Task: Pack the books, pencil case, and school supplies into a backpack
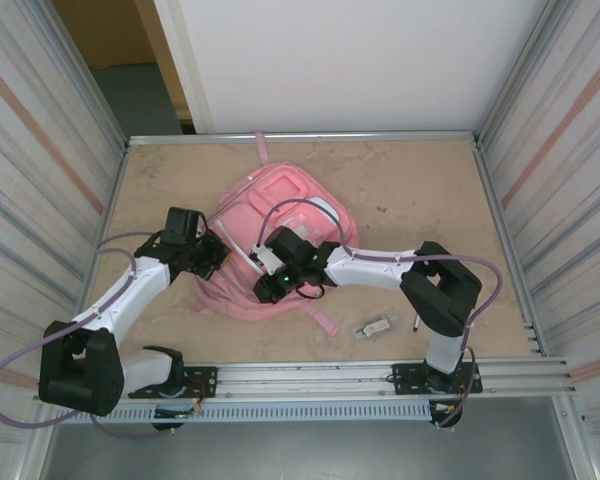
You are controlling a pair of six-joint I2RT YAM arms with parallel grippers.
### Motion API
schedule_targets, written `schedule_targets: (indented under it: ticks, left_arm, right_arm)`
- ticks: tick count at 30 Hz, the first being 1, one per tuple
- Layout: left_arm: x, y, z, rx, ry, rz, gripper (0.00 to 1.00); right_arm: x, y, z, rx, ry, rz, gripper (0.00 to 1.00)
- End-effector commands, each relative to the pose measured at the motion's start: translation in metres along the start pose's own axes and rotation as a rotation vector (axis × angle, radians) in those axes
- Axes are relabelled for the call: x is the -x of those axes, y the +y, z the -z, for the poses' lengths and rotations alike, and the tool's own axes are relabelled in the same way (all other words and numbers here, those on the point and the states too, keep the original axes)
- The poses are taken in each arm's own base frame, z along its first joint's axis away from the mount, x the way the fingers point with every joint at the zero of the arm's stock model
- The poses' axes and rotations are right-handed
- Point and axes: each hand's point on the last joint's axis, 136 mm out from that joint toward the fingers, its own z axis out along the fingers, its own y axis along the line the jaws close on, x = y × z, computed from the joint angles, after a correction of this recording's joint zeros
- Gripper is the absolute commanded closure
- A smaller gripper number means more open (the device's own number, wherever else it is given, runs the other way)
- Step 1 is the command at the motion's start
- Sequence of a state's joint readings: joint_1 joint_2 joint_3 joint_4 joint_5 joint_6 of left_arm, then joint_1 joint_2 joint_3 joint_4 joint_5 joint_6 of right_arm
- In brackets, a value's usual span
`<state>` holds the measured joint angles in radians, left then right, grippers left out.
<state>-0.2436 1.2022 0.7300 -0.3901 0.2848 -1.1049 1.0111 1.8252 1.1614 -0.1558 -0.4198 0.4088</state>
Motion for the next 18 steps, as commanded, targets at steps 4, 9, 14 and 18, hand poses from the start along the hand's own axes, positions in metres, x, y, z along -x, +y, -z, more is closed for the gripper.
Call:
schedule_targets:
  ticks: [4, 9, 14, 18]
  left_arm:
    - [-0.024, -0.017, -0.001, -0.091, 0.091, -0.014, 1.00]
    - [-0.021, -0.011, 0.018, -0.051, 0.067, -0.081, 0.61]
    - [-0.038, -0.017, 0.048, -0.041, 0.051, -0.251, 0.59]
    - [-0.067, -0.020, 0.053, -0.018, 0.052, -0.420, 0.60]
  right_arm:
    - [0.026, 0.064, 0.016, 0.186, -0.106, 0.040, 0.62]
    - [0.016, 0.037, 0.052, 0.038, -0.139, 0.096, 0.52]
    - [0.008, -0.001, 0.102, -0.098, -0.205, 0.139, 0.47]
    - [0.015, -0.032, 0.144, -0.199, -0.321, 0.126, 0.42]
